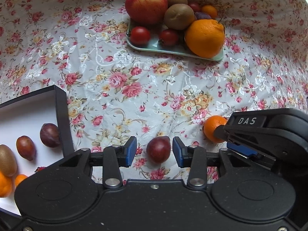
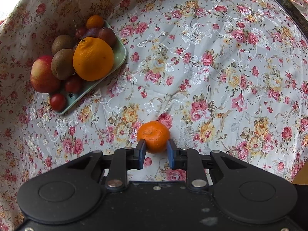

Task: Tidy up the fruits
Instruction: 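Close the left gripper on the dark plum while the right gripper closes on the mandarin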

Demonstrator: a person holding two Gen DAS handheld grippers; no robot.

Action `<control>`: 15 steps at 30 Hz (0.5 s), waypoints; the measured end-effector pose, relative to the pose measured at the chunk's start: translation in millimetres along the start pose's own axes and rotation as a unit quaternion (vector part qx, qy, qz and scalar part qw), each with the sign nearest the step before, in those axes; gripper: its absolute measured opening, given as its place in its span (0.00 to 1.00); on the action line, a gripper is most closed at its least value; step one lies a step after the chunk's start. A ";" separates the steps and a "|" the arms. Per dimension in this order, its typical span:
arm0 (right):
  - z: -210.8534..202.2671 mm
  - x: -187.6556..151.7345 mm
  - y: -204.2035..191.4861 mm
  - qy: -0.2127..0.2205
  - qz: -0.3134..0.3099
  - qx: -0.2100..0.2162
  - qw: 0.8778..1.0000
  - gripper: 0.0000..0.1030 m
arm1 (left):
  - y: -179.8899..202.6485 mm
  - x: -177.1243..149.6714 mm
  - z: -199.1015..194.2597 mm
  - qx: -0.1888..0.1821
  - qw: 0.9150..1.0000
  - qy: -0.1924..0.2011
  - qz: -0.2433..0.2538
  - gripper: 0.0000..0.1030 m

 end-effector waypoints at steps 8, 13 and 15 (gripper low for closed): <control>-0.6 3.1 3.2 -0.007 0.005 0.003 1.000 0.23 | 5.1 -3.1 17.4 0.002 1.000 -0.026 -0.004 0.48; -2.5 3.4 3.8 -0.002 0.007 0.002 1.000 0.23 | 5.5 -4.5 19.8 0.010 1.000 -0.021 -0.006 0.38; -3.7 4.0 3.5 0.004 0.010 0.002 1.000 0.23 | 3.1 -3.1 17.1 0.018 1.000 -0.015 -0.009 0.38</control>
Point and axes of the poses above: each gripper's, at about its wrist camera, not at the fingertips, and z roughly the way its jaws point, y to its right, x to its top, the point moved 1 cm from there along z, roughly the way its jaws point, and after that the axes turned 9 degrees about y, right-handed, at the moved point
